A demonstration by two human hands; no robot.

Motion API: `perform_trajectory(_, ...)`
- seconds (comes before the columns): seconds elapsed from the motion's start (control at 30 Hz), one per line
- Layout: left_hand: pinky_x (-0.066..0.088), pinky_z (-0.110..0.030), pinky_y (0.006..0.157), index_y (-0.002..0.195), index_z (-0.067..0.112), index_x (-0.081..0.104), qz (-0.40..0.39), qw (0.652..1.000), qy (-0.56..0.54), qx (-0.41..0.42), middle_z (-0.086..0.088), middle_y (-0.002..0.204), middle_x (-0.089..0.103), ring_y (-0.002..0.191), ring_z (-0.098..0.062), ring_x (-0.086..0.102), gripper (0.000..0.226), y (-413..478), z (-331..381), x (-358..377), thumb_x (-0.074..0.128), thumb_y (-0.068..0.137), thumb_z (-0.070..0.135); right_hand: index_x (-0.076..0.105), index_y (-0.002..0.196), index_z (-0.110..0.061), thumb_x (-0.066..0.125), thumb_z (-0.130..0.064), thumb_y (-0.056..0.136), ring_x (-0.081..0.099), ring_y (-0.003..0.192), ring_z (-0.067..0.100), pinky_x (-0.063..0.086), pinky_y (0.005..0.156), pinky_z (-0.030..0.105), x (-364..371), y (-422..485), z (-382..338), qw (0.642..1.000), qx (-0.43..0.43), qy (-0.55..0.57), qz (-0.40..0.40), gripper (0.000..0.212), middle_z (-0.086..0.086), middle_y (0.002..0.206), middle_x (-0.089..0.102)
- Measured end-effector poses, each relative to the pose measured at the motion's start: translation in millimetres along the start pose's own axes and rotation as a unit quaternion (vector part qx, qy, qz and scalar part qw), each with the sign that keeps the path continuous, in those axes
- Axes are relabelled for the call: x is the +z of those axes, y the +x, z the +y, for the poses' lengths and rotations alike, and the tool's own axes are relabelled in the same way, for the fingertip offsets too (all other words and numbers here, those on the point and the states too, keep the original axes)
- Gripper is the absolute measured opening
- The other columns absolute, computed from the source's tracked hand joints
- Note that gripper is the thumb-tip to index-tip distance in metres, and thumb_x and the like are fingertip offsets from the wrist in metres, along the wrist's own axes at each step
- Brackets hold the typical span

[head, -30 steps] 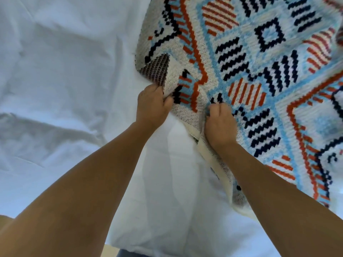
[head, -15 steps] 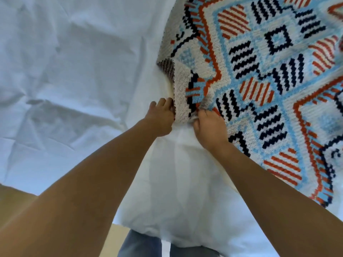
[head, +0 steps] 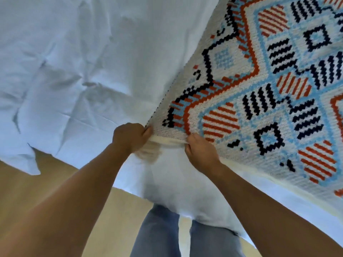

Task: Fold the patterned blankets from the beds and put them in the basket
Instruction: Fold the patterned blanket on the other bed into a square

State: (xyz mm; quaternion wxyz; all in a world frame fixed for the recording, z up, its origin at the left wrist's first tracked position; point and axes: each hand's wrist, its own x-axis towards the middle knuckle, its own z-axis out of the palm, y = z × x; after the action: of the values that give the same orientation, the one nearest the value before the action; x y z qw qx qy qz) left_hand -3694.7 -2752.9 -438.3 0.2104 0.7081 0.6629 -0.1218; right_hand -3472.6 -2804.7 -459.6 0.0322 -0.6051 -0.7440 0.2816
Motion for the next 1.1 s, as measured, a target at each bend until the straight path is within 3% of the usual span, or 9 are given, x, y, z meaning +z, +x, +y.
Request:
perform_trajectory(0.07,0.036,-0.029,0.06,0.058,0.02,0.045,-0.024,0.998,0.036,-0.045,0.002,0.06,0.049,0.073,-0.026,0.058,0.056,-13,-25,8,0.025,0.09,0.061,0.05,0.114,-0.005,0.036,-0.018,0.097,0.054,0.093,0.029,0.041,0.069,0.035,18,-5,-10,1.0,0.017,-0.011,-0.023,0.025,0.012,0.109,0.055)
perform_trajectory(0.23,0.036,-0.034,0.07,0.096,0.01,0.056,0.053,0.992,0.107,-0.043,-0.011,0.09,0.064,0.09,-0.03,0.057,0.051,-22,-31,33,0.027,0.095,0.052,0.048,0.117,-0.006,0.039,-0.009,0.095,0.054,0.096,0.031,0.043,0.072,0.036,30,-2,-10,0.996,0.043,-0.062,-0.048,0.024,0.014,0.114,0.054)
perform_trajectory(0.37,0.034,-0.045,0.087,0.119,0.005,0.043,0.086,0.99,0.063,-0.095,-0.016,0.114,0.05,0.105,-0.031,0.046,0.039,-27,-9,45,0.033,0.097,0.036,0.044,0.126,-0.008,0.046,-0.017,0.092,0.051,0.105,0.028,0.043,0.08,0.034,30,-4,-5,0.997,0.04,-0.018,-0.06,0.035,0.011,0.124,0.05)
perform_trajectory(0.47,0.019,-0.053,0.104,0.137,0.008,0.033,0.095,0.995,0.005,-0.018,-0.017,0.137,0.036,0.126,-0.032,0.032,0.054,-34,19,49,0.048,0.086,0.019,0.042,0.131,-0.009,0.052,-0.02,0.088,0.047,0.114,0.025,0.043,0.09,0.035,30,-22,-4,0.997,0.039,0.035,-0.049,0.046,0.008,0.129,0.045)
perform_trajectory(0.57,0.01,-0.05,0.11,0.141,0.013,0.027,0.065,0.993,0.01,0.095,-0.013,0.145,0.028,0.134,-0.029,0.021,0.065,-43,56,50,0.052,0.082,0.021,0.051,0.118,-0.002,0.056,-0.009,0.082,0.052,0.103,0.025,0.042,0.083,0.029,20,-45,5,0.987,0.089,0.112,0.069,0.037,0.012,0.119,0.049)
perform_trajectory(0.67,0.015,-0.045,0.109,0.135,0.019,0.033,0.042,0.975,0.063,0.208,-0.006,0.14,0.035,0.132,-0.025,0.026,0.056,-50,101,56,0.052,0.084,0.027,0.054,0.111,0.001,0.054,-0.003,0.079,0.051,0.104,0.027,0.041,0.085,0.029,2,-70,34,0.967,0.173,0.124,0.14,0.032,0.015,0.118,0.048)
perform_trajectory(0.9,0.022,-0.046,0.11,0.142,0.017,0.024,-0.013,0.949,0.118,0.291,-0.006,0.15,0.026,0.135,-0.028,0.027,0.061,-55,224,85,0.049,0.09,0.036,0.051,0.12,-0.006,0.059,-0.009,0.075,0.038,0.118,0.036,0.033,0.098,0.044,-31,-168,161,0.931,0.338,0.027,0.133,0.045,0.018,0.126,0.042)
perform_trajectory(1.0,0.026,-0.044,0.107,0.143,0.016,0.02,0.008,0.942,0.144,0.304,-0.009,0.15,0.023,0.135,-0.029,0.026,0.06,-63,281,108,0.047,0.092,0.028,0.049,0.124,-0.01,0.059,-0.008,0.075,0.039,0.12,0.037,0.03,0.101,0.048,-32,-212,208,0.934,0.34,-0.071,0.089,0.05,0.019,0.129,0.045)
perform_trajectory(1.1,0.025,-0.042,0.109,0.146,0.017,0.011,0.024,0.953,0.147,0.264,-0.009,0.153,0.016,0.139,-0.029,0.018,0.063,-69,325,130,0.046,0.093,0.013,0.053,0.117,-0.003,0.06,-0.006,0.078,0.051,0.105,0.041,0.041,0.091,0.053,-37,-236,251,0.937,0.298,-0.147,0.105,0.04,0.024,0.115,0.055)
